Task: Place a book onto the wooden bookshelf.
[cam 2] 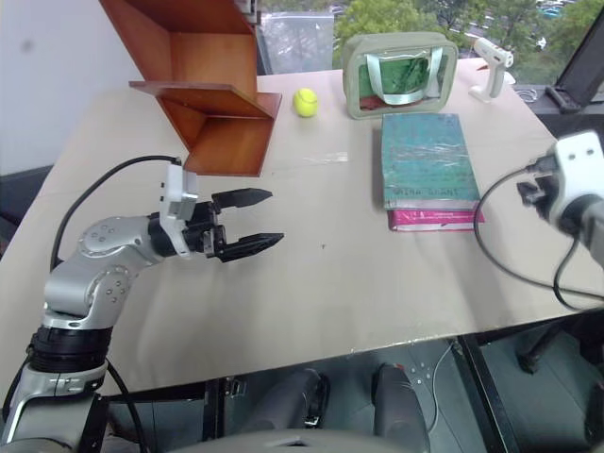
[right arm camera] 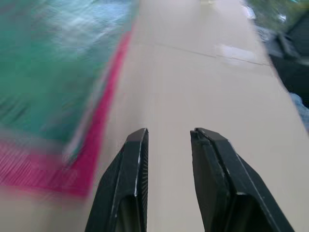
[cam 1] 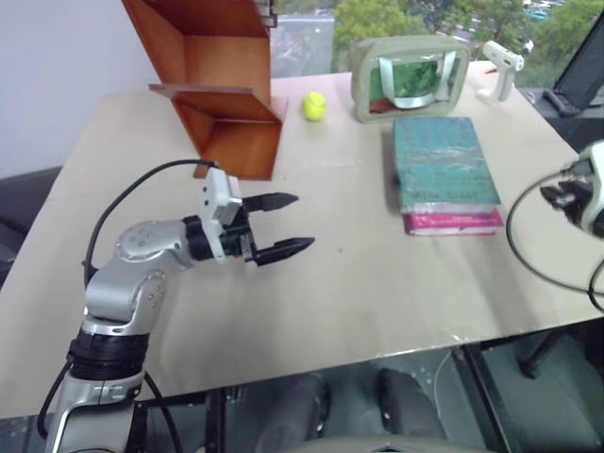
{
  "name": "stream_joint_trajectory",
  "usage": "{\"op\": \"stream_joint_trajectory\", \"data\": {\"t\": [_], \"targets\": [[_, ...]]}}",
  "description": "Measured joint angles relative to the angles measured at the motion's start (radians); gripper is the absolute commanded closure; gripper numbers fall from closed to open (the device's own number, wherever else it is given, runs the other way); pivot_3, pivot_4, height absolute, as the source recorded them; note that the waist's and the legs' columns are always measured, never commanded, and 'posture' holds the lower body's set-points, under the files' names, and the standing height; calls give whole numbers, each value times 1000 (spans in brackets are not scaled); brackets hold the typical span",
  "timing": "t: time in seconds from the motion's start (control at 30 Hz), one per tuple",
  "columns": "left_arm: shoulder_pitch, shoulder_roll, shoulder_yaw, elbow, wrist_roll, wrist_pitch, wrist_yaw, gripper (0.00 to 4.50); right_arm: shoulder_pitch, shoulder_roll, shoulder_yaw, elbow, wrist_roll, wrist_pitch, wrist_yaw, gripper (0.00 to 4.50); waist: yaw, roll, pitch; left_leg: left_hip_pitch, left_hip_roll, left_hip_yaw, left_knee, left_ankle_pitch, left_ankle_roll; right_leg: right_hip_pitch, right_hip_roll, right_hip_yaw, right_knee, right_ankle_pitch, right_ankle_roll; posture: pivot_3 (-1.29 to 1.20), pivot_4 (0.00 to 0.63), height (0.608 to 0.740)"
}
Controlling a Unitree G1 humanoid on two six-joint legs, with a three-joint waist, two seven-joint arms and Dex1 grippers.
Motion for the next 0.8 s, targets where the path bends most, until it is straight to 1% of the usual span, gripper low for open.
{"op": "stream_joint_trajectory", "data": {"t": [0.07, 0.13, 0.17, 0.2, 0.27, 0.3, 0.4, 0.5, 0.67, 0.8], "targets": [[-6, -10, -1, 2, 1, -2, 12, 0, -178, 45, 34, 253, -42, -58, -21, 3121, -7, 0, 0, 0, 0, 0, -2, 0, 0, -1, 0, 1, 0, 0, 0, 0, 150, 740], [-15, -14, -4, 0, 1, -2, 17, 0, -302, 74, 44, 462, -67, -89, -39, 3121, -10, -1, 0, -1, 0, 0, -5, 0, 0, -4, 0, 1, -1, 0, -1, 0, 150, 740], [-15, -14, -3, -1, 1, -2, 21, 0, -386, 96, 41, 620, -76, -108, -50, 3121, -11, -1, 0, -2, 0, 1, -7, 0, 0, -5, 0, 1, -2, -1, -2, 0, 150, 740], [-14, -16, -3, -2, 1, -2, 24, 0, -413, 105, 38, 676, -76, -119, -58, 3121, -11, -1, 0, -2, 0, 0, -8, 0, 0, -6, 0, 1, -3, -1, -2, 0, 150, 740], [-8, -19, -2, -11, 0, -1, 36, 0, -529, 141, -53, 939, -42, -182, -100, 3121, -15, -1, 0, -4, 1, 0, -11, 0, 0, -7, 1, 1, -9, -1, -3, 0, 150, 740], [-7, -20, -2, -12, 0, -1, 37, 0, -540, 146, -70, 971, -31, -191, -106, 3121, -16, 0, 0, -4, 1, -1, -12, 0, 0, -7, 1, 1, -10, -1, -3, 0, 150, 740], [21, -20, 4, -29, -1, 2, 56, 0, -575, 175, -175, 1106, 25, -242, -147, 3121, -18, 0, 0, -5, 1, -1, -15, 0, 1, -7, 1, 0, -13, -1, -3, 0, 150, 740], [39, -18, 9, -50, -3, 7, 72, 0, -576, 214, -225, 1155, 56, -241, -148, 3121, -19, 0, 0, -6, 1, -1, -15, 0, 1, -8, 1, -1, -13, -1, -3, 0, 150, 740], [66, -9, 31, -73, -13, 21, 86, 0, -575, 249, -215, 1165, 42, -236, -108, 3121, -26, 0, 0, -5, 1, -1, -13, 0, 1, -7, 2, -1, -11, -1, -3, 0, 150, 740], [77, -2, 51, -87, -25, 23, 94, 0, -575, 278, -166, 1159, 8, -211, 18, 3121, -44, 0, 0, -3, 1, -1, -10, 0, 1, -5, 3, 1, -9, -1, -3, 0, 150, 740]]}}
